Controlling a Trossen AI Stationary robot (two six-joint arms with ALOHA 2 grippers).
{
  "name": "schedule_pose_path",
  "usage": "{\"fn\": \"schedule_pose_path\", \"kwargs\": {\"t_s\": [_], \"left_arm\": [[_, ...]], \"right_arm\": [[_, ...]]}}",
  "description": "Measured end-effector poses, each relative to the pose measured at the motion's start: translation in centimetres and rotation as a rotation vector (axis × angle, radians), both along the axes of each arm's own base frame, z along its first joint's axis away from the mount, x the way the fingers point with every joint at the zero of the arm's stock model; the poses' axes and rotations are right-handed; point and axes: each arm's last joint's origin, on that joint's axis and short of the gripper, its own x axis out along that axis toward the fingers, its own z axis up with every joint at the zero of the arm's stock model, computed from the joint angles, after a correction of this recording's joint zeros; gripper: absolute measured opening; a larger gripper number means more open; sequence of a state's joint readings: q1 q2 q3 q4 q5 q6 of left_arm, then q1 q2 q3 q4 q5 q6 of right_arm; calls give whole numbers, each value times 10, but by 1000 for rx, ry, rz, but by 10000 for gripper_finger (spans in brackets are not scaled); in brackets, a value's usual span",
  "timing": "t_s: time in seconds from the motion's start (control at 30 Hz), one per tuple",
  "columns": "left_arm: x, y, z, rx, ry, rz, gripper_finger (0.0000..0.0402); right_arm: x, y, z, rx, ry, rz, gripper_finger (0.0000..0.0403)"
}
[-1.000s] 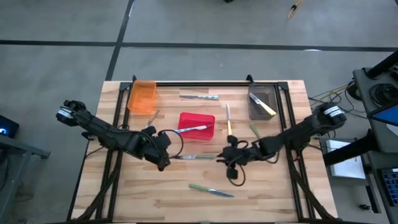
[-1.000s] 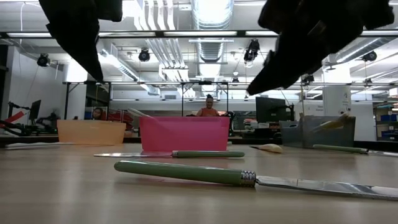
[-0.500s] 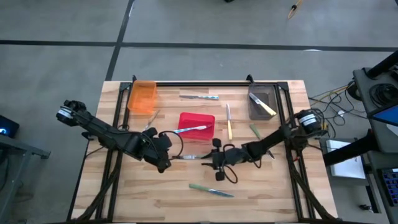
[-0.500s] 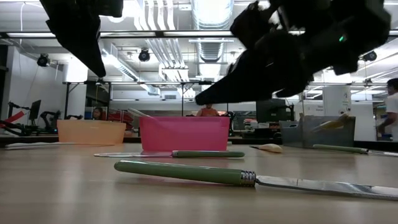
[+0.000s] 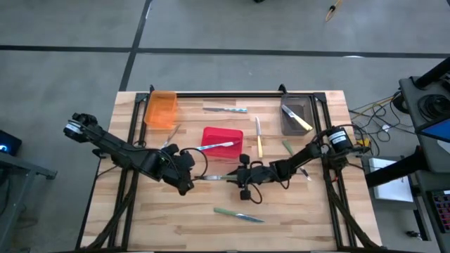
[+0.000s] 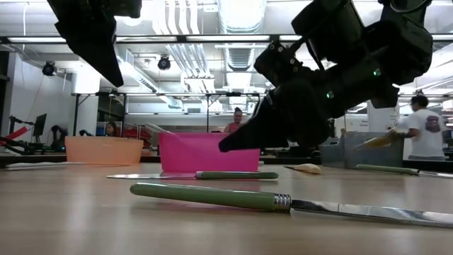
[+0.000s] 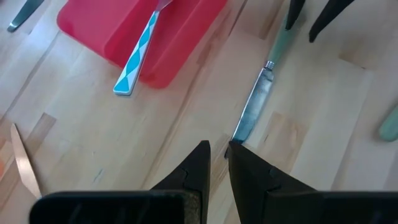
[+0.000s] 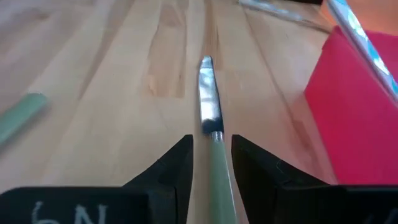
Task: Sort silverware by color (type)
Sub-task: Put the middle green table knife into the orange bin
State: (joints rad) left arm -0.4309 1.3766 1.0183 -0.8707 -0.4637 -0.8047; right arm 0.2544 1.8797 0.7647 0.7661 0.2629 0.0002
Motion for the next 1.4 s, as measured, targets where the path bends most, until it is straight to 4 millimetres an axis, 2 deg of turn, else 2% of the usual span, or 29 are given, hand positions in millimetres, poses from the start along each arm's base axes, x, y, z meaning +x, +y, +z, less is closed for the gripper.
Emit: {"fn": "schedule_pose_path", "kwargs": {"t_s": [0.2, 0.47, 0.67, 0.83, 1.1, 1.2, 1.4], "left_arm": [[1, 0, 0, 16, -13, 5, 39], [1, 0, 1, 25, -13, -1, 39], [1, 0, 1, 25, -13, -1, 39], [1, 0, 1, 25, -13, -1, 39], [1, 0, 1, 29, -12, -7, 39], [1, 0, 1, 32, -15, -18, 39], [5, 0, 3, 75, -57, -38, 39]], "right_arm": [[0, -1, -5, 21, 12, -15, 123], [7, -10, -31, 89, 61, -86, 173], [16, -9, -47, 85, 69, -96, 182], [20, -8, -60, 78, 94, -94, 150], [18, -8, -71, 90, 127, -98, 44], [19, -6, -68, 100, 118, -82, 42], [18, 5, -41, 102, 53, -34, 42]]}}
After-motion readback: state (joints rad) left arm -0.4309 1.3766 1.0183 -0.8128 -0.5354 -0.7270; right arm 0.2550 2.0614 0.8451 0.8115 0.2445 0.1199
